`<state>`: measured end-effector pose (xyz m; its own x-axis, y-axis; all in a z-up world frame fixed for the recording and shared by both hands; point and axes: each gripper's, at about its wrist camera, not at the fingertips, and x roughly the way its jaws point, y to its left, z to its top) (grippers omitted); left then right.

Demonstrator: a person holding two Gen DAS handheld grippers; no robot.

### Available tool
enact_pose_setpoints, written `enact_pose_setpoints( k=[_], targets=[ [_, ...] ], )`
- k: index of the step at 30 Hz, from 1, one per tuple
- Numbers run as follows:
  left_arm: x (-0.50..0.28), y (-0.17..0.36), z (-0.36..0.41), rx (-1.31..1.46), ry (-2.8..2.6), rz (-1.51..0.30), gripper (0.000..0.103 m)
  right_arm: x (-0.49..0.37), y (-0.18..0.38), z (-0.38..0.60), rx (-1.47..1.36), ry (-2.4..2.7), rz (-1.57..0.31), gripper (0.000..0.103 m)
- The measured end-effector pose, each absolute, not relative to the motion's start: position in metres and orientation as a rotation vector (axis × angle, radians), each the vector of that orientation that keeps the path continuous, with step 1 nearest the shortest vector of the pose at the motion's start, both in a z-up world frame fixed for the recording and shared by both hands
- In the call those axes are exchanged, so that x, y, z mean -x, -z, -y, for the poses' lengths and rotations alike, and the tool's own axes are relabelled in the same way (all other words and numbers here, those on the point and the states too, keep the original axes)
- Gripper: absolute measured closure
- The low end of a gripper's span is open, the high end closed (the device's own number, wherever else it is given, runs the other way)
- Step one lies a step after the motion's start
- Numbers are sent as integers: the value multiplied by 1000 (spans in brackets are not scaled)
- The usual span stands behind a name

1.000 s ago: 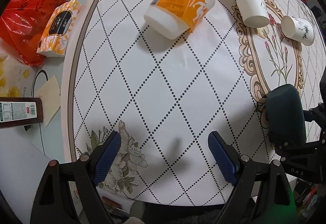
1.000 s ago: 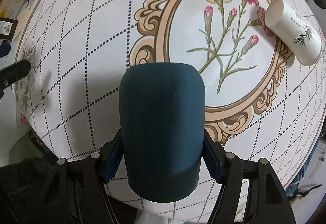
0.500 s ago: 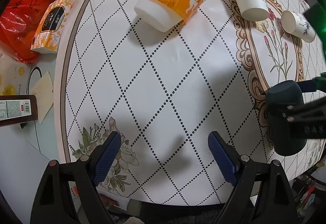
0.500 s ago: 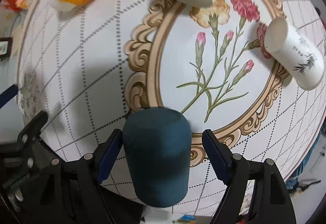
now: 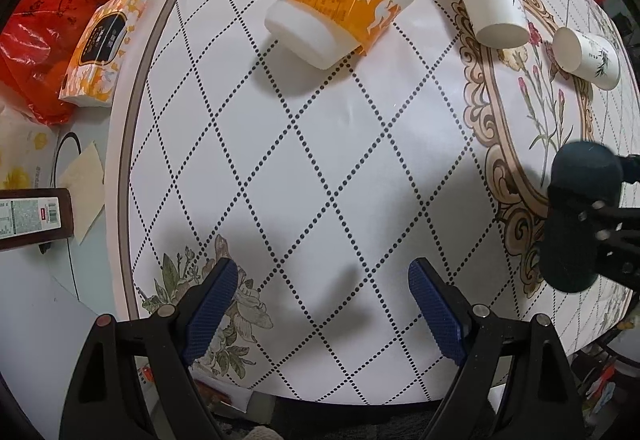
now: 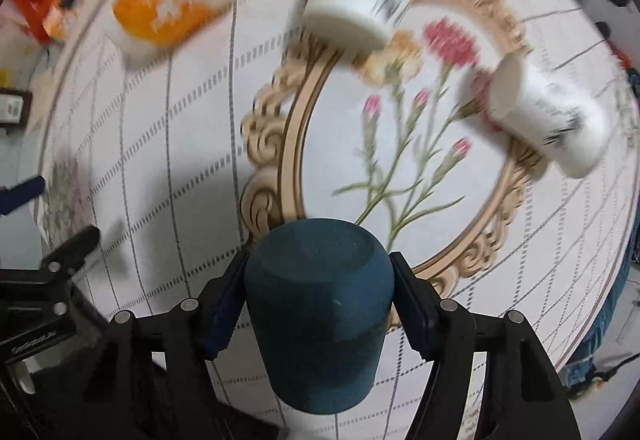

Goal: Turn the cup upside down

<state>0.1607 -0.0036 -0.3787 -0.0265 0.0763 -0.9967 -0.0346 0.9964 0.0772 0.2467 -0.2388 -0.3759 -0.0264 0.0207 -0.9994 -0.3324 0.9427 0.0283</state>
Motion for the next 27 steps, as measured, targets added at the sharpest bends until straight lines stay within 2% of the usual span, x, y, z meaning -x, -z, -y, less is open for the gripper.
enact_pose_setpoints(
  k=[5,11,18,24,25,27],
  targets=[
    [-174,374,3,-20,-57,-1584,16,-241,344,265,122,-216,-1356,33],
    [-189,367,14,-38,-35,-1571,16,-241,324,246,-58,-146,-1078,33],
    [-189,360,25,-62,-8,-1554,16,-218,335,241,-77,-124,-1006,33],
    [-179,361,31,-57,2,-1548,16,-199,337,237,-32,-140,-1025,32],
    [-177,359,31,-57,-1,-1542,16,-197,337,237,-31,-131,-1034,31],
    [-174,354,31,-64,3,-1523,12,-194,334,237,-29,-122,-1040,21]
  ],
)
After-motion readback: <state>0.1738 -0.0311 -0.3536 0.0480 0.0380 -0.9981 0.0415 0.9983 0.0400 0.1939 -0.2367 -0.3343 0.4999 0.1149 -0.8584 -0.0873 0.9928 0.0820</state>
